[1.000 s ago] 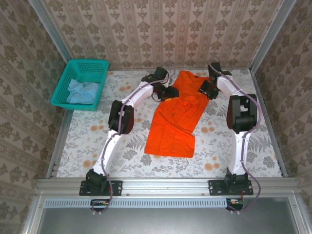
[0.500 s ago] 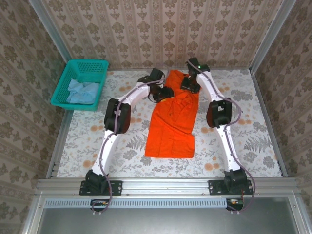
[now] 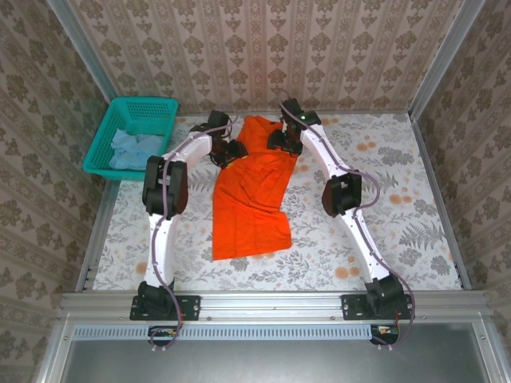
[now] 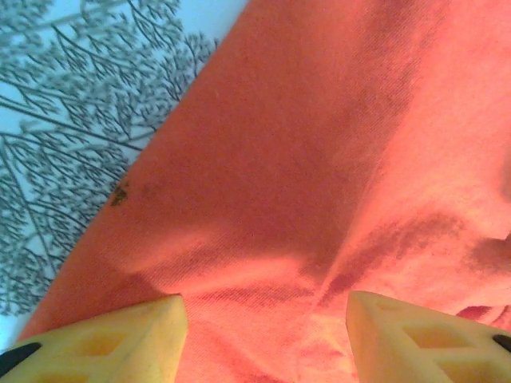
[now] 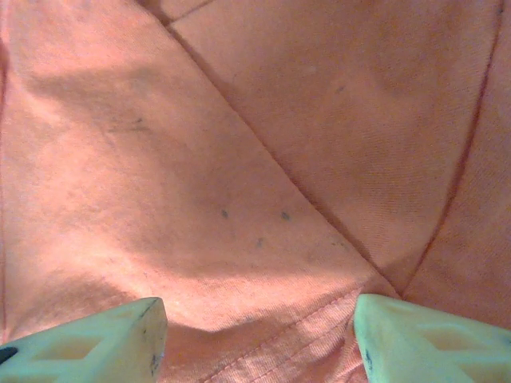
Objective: Fold and stack the t-shirts
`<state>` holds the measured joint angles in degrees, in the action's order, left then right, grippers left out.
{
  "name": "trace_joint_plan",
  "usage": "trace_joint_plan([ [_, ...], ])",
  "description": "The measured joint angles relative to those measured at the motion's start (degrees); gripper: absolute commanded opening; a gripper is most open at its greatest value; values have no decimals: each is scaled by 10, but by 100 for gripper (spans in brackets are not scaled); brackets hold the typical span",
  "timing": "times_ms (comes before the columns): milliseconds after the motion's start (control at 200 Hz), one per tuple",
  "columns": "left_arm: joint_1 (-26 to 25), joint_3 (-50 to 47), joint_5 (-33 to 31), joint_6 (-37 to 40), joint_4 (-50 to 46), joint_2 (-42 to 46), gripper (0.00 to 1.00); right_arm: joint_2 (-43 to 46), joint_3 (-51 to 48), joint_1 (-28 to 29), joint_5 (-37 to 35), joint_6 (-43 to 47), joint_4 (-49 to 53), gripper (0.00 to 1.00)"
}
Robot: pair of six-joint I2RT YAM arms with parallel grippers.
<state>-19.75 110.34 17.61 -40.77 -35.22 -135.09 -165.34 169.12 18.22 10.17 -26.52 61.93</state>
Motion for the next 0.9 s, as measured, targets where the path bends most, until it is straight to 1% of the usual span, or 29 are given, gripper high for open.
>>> trace_joint_plan([
  [105,-3,43,14,0,-12,-25,60,-2,0,-4,9,-10,-27,72],
  [285,-19,75,33,4,-21,-40,71,1,0,-23,8,-23,-57,74],
  [450,-28,75,52,3,-21,-36,77,41,4,-44,2,-18,-44,74],
  [530,-29,69,57,2,-23,-23,79,70,44,-54,-9,-1,-13,75],
  [645,-29,30,52,5,-28,39,83,139,75,-72,-14,34,36,77],
  [795,-26,-50,29,23,-27,174,83,239,90,-104,4,75,112,77],
  [845,-24,-80,20,31,-27,221,82,274,76,-121,16,87,135,77],
  [900,-21,-113,14,37,-26,263,80,331,12,-143,29,97,151,76],
])
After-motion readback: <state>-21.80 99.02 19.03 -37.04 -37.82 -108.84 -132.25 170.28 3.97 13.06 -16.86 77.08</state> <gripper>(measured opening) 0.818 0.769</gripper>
